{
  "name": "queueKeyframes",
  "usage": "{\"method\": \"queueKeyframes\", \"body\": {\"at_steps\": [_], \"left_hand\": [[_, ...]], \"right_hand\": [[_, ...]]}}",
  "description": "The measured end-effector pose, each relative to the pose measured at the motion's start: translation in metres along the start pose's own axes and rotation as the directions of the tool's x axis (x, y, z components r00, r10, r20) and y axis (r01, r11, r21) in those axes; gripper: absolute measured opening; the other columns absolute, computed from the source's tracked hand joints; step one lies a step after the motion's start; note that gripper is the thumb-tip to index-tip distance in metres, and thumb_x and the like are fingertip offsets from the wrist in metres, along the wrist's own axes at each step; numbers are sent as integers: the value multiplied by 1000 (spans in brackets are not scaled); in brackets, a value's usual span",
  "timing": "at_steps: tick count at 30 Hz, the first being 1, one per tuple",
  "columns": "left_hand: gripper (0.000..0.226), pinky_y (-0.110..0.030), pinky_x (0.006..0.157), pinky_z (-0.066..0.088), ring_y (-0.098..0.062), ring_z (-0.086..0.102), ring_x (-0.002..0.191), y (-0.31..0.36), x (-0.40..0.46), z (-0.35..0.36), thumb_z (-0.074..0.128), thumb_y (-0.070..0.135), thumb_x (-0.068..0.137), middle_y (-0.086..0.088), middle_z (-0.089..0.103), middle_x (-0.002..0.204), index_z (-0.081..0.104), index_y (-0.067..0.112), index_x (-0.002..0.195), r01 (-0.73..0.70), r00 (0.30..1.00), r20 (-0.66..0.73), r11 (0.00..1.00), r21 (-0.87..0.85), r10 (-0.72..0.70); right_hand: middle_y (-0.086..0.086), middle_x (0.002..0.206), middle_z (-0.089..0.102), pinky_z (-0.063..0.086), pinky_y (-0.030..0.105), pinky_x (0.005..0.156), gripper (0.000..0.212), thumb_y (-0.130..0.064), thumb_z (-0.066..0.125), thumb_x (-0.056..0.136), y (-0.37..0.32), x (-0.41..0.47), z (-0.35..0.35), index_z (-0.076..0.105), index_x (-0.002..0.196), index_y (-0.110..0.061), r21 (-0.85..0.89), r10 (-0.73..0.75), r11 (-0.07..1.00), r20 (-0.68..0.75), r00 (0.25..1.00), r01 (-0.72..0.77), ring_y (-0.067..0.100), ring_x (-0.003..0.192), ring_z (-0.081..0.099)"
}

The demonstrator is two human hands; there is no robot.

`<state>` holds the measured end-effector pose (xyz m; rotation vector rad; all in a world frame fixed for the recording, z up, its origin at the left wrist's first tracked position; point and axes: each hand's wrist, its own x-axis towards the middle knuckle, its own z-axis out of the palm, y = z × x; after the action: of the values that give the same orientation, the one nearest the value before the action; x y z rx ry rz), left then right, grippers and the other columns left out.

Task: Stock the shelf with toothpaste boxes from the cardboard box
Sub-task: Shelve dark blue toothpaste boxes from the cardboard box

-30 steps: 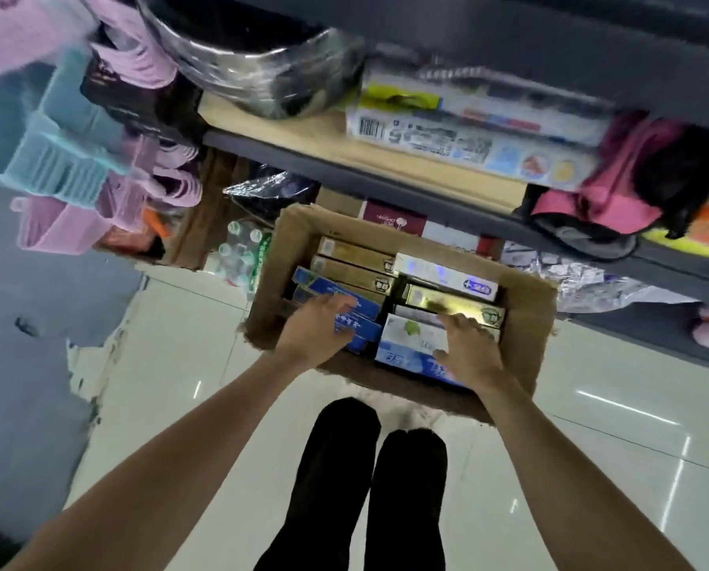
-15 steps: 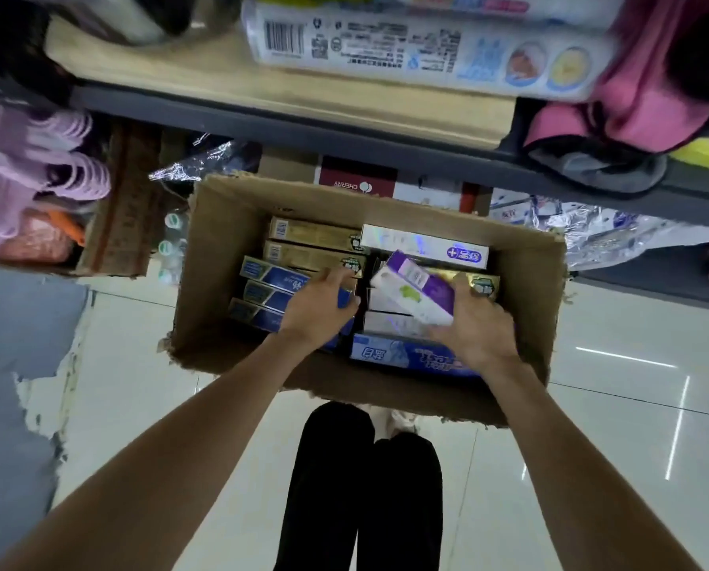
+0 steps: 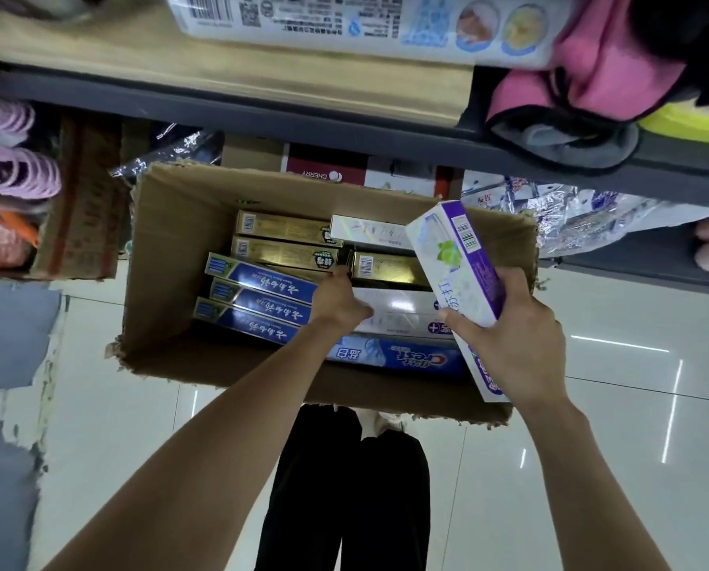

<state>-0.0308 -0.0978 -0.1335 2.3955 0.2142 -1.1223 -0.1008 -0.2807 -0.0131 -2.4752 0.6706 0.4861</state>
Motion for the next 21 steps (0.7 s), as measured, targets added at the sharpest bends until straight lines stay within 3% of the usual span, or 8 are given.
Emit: {"method": "queueKeyframes", "body": {"at_steps": [2,5,8,12,14,17,21], "left_hand": [[85,-30,92,47,-25,52,120,-3,3,1,81,15,67,-10,54,132,38,10,140,46,999,9,994,-98,-46],[79,-30,92,50,-23,55,116,-8,4,2,84,14,64,-9,60,125,48,11,135,40,999,36,996,-84,-38],[66,-25,89,44,-23,55,116,-12,-4,1,82,18,69,-9,60,124,55,13,129,-41,999,11,999,2,41],[60,-37,100,39,-32,43,123,-18,-15,-11,70,37,82,-16,42,136,49,15,133,-206,978,14,952,225,208],[56,-40,96,44,-31,49,118,-13,-23,-25,66,39,85,-15,43,136,48,11,130,-278,961,60,932,231,271],[53,-38,84,50,-30,59,106,0,-48,-59,58,45,89,-14,61,119,46,10,127,-323,946,109,882,344,304],[54,-34,77,51,-25,63,93,5,-108,-122,51,48,91,-9,67,104,46,13,131,-289,957,71,896,337,282]], "right_hand": [[3,125,59,41,26,72,68,-54,67,76,0,-1,1,37,126,-18,12,7,1000,12,1000,-7,23,100,62],[3,125,60,42,27,72,68,-54,68,76,2,-1,1,38,126,-18,24,4,1000,10,1000,-4,24,100,62],[4,124,61,47,30,74,67,-52,70,76,2,-1,-2,40,125,-17,45,7,999,0,1000,-7,25,99,63],[4,119,64,51,39,78,64,-50,71,75,-1,-3,-8,42,121,-18,99,40,994,7,999,-40,27,96,64],[0,110,65,50,36,76,62,-48,73,75,-4,-6,-17,43,119,-18,125,48,991,4,999,-48,26,91,63],[-8,97,54,42,28,71,57,-45,70,79,-13,-18,-35,43,119,-14,177,66,982,15,998,-68,18,82,54],[-4,94,60,50,36,76,34,-47,51,92,-31,-49,-67,46,108,-18,393,142,906,70,987,-158,22,87,62]]}}
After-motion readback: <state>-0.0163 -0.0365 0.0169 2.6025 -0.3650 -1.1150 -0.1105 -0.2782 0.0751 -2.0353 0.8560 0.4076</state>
